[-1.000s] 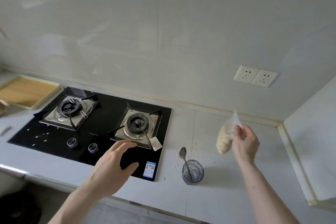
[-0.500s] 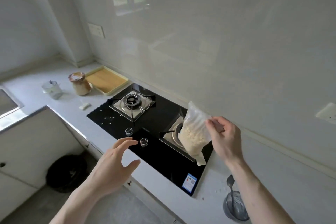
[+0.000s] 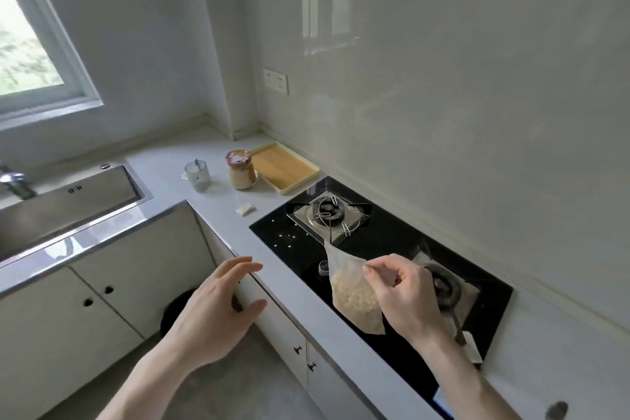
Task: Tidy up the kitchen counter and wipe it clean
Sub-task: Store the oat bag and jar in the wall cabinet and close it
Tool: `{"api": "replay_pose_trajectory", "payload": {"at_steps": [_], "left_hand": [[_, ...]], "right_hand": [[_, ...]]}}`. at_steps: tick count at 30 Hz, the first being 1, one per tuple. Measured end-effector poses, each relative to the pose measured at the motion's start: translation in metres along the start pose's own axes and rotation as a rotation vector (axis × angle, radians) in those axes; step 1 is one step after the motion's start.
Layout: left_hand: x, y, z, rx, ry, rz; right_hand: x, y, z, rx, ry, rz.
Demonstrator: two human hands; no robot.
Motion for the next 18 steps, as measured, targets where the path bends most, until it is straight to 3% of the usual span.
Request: {"api": "replay_pose_trajectory", "payload": {"at_steps": [10, 18], "left_hand": [[0.095, -0.082, -0.004, 0.028, 0.034, 0.045], [0.125, -0.126, -0.002, 0.077, 0.056, 0.003]], "right_hand": [[-0.083, -0.06, 0.008, -0.068, 0.027, 0.114], [-0.132, -0.086, 0.031, -0.049, 0.004, 0.132]]}}
Point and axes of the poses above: each hand's wrist, its own z-axis towards the middle knuckle, its own x-axis out of the back of the hand, y = z × x, the point moved 10 cm from there along z, towards the middle knuckle, and after that the axes turned 13 degrees about -z, right-handed, at the moved point
